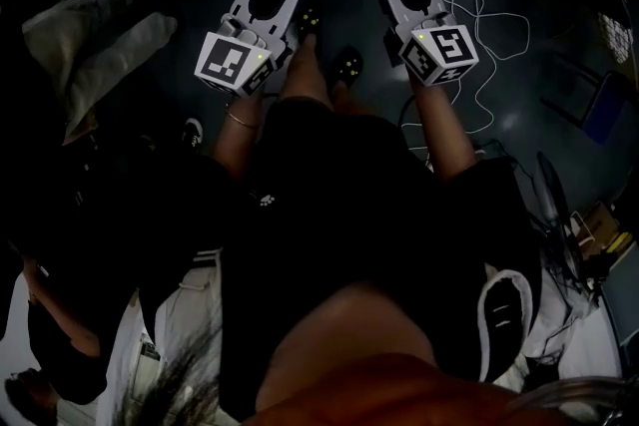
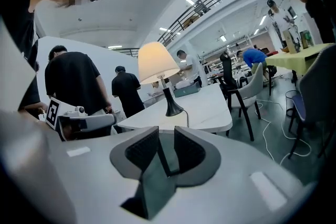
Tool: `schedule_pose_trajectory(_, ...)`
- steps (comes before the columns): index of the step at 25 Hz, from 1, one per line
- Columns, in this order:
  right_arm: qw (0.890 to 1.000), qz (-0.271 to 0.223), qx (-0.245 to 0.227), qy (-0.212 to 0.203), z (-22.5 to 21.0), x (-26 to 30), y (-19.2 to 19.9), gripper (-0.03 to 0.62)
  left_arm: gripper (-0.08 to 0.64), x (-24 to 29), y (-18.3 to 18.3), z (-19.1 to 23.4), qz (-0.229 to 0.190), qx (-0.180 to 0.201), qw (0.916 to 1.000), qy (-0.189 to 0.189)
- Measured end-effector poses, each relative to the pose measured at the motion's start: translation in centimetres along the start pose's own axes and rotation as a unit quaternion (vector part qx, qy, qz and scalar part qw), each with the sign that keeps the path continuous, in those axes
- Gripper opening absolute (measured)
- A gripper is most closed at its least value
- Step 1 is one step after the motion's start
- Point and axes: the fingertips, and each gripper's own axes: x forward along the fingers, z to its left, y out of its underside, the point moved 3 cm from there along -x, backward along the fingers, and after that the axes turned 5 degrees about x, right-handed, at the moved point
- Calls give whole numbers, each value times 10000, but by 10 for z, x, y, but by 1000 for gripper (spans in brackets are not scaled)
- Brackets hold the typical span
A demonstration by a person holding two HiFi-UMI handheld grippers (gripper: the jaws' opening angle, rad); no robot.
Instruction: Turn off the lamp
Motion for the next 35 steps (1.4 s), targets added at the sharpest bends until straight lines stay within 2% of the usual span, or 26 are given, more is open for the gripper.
schedule_pose_trajectory(4,9999,-31,-127,53,0,-6,1,63,6,-9,-12,-20,-7,29,9999,-103)
schedule_pose_trajectory(13,9987,-269,-360,245,17,-56,9,66,6,-53,-16,-98,-227,624,9977,140)
schedule_pose_trajectory(18,9985,-278,-332,343,-4,-61,15,66,6,-35,2,-110,-93,627,9979,162)
schedule_pose_trajectory(21,9980,-423,-326,343,2,-59,4,66,6,-37,-2,-112,-169,679,9974,151)
schedule_pose_trajectory(24,9966,-457,-572,382,13,-63,1,66,6,-50,-4,-121,-194,784,9966,182)
schedule_pose_trajectory(27,9961,-529,-671,225,24,-69,1,57,6,-56,-1,-129,-181,858,9960,195)
schedule_pose_trajectory(30,9955,-588,-740,1,33,-75,2,15,6,-55,8,-128,-168,889,9958,167)
schedule_pose_trajectory(35,9951,-869,-285,-384,39,-101,-11,12,6,-49,11,-141,-144,1020,9944,249)
